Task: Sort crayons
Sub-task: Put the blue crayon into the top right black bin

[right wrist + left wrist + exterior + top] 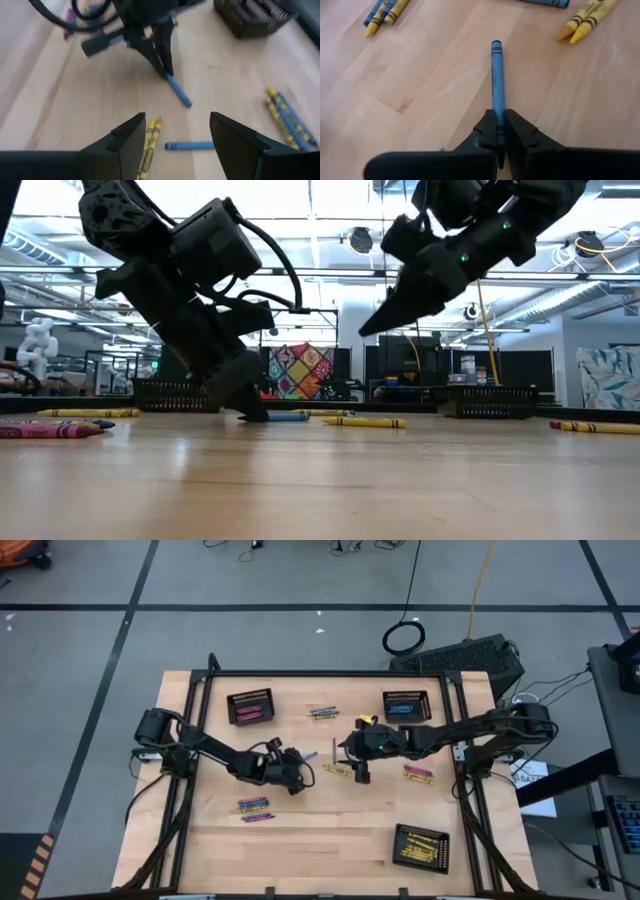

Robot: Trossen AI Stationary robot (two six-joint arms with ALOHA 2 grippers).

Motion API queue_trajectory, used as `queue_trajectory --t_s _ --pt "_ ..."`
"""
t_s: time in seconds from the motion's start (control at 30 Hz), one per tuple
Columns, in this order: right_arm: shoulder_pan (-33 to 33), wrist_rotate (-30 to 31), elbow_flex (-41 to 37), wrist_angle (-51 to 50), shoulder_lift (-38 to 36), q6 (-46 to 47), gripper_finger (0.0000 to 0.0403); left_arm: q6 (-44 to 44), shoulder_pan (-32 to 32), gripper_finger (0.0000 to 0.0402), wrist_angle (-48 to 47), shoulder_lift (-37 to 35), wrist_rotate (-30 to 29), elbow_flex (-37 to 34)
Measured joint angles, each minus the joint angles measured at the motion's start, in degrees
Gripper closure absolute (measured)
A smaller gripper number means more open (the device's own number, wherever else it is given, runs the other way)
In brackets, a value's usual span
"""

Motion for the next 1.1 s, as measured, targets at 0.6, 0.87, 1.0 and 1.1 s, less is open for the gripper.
queue_trajectory --t_s 0.6,0.87,1.0,1.1 --pt "-0.1 -5.3 2.8 23.9 19.5 -1.3 0.0195 8.9 -1.2 0.0401 0.4 -8.1 1.5 -0.4" --pt "-0.2 -2.3 9.0 20.5 26.3 1.3 0.0195 8.5 -1.9 0.04 1.5 -8.1 1.5 -0.4" --pt "-0.1 -5.7 11.4 14.8 26.9 0.0 0.0195 8.4 -1.9 0.0401 1.5 -8.1 2.3 -0.3" --pt "-0.1 -15.2 12.4 11.9 26.9 -3.9 0.0195 8.3 -2.2 0.0401 0.5 -8.1 2.4 -0.2"
